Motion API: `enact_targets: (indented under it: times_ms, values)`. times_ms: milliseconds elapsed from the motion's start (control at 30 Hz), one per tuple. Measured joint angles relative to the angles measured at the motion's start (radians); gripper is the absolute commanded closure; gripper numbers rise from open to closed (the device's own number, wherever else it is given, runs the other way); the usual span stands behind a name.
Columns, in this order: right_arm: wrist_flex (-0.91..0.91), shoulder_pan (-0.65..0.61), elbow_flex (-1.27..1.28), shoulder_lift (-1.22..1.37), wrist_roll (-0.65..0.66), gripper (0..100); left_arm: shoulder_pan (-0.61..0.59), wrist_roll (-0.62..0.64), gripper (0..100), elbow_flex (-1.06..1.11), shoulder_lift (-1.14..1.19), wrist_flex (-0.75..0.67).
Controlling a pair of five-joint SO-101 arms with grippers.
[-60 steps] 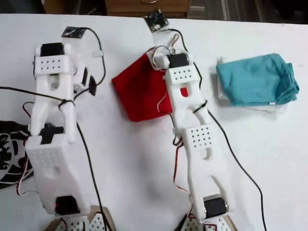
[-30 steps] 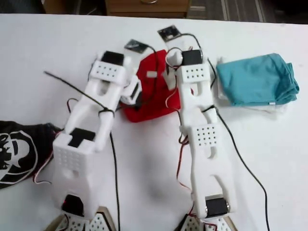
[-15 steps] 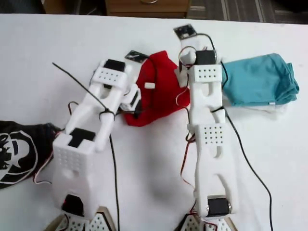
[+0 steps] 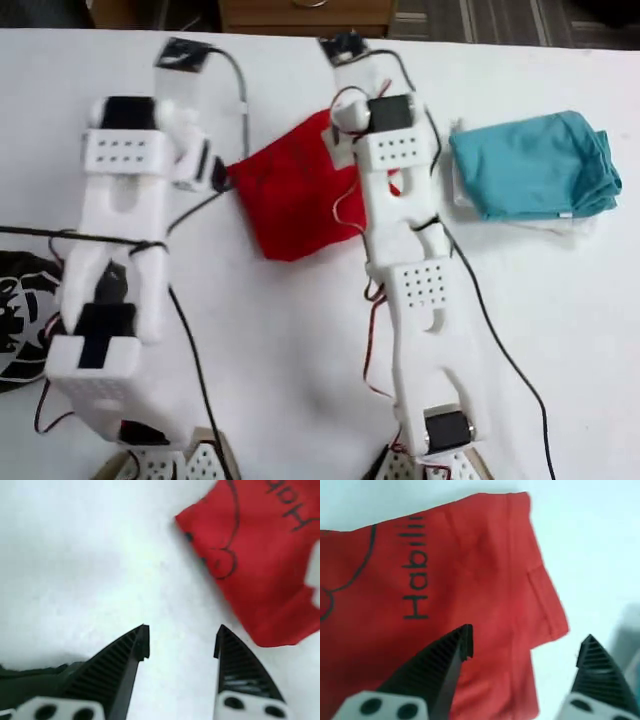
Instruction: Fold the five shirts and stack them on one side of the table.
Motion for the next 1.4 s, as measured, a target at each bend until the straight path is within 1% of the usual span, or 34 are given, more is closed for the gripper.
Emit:
enact_targets:
  times_ms: [133, 200, 400, 433, 467, 567, 600, 633, 733, 867, 1000, 1167, 1400]
  values:
    - [-0.021, -0.011, 0.020, 0.086, 0.000, 65.7, -0.060, -0.003, 77, 0.000, 0.000, 0.003]
    - [-0.029, -0.015, 0.021, 0.123, 0.000, 63.9, -0.081, -0.005, 77, 0.000, 0.000, 0.003]
    - [-0.012, -0.015, 0.005, 0.184, 0.017, 64.3, -0.109, -0.014, 77, 0.000, 0.000, 0.003]
    - [0.000, -0.017, 0.006, 0.184, 0.017, 67.3, -0.110, -0.017, 77, 0.000, 0.000, 0.003]
    - [0.011, -0.023, 0.009, 0.184, 0.018, 72.4, -0.107, -0.018, 77, 0.000, 0.000, 0.009]
    - [0.017, -0.032, 0.025, 0.183, 0.038, 99.2, -0.106, -0.023, 77, 0.000, 0.000, 0.018]
    - [0.017, -0.032, 0.029, 0.183, 0.055, 98.1, -0.109, -0.023, 77, 0.000, 0.000, 0.018]
    - [0.017, -0.034, 0.029, 0.183, 0.071, 93.7, -0.117, -0.023, 77, 0.000, 0.000, 0.018]
    - [0.020, -0.034, 0.029, 0.183, 0.087, 98.5, -0.147, -0.023, 77, 0.000, 0.000, 0.018]
    - [0.023, -0.034, 0.035, 0.175, 0.087, 97.9, -0.183, -0.023, 77, 0.000, 0.000, 0.018]
    - [0.031, -0.034, 0.068, 0.107, 0.089, 97.9, -0.192, -0.020, 77, 0.000, 0.000, 0.018]
    - [0.037, -0.037, 0.178, -0.087, 0.095, 97.9, -0.192, -0.023, 77, 0.000, 0.000, 0.018]
    - [0.037, 0.040, 0.499, -0.419, 0.118, 97.9, -0.192, -0.023, 77, 0.000, 0.000, 0.018]
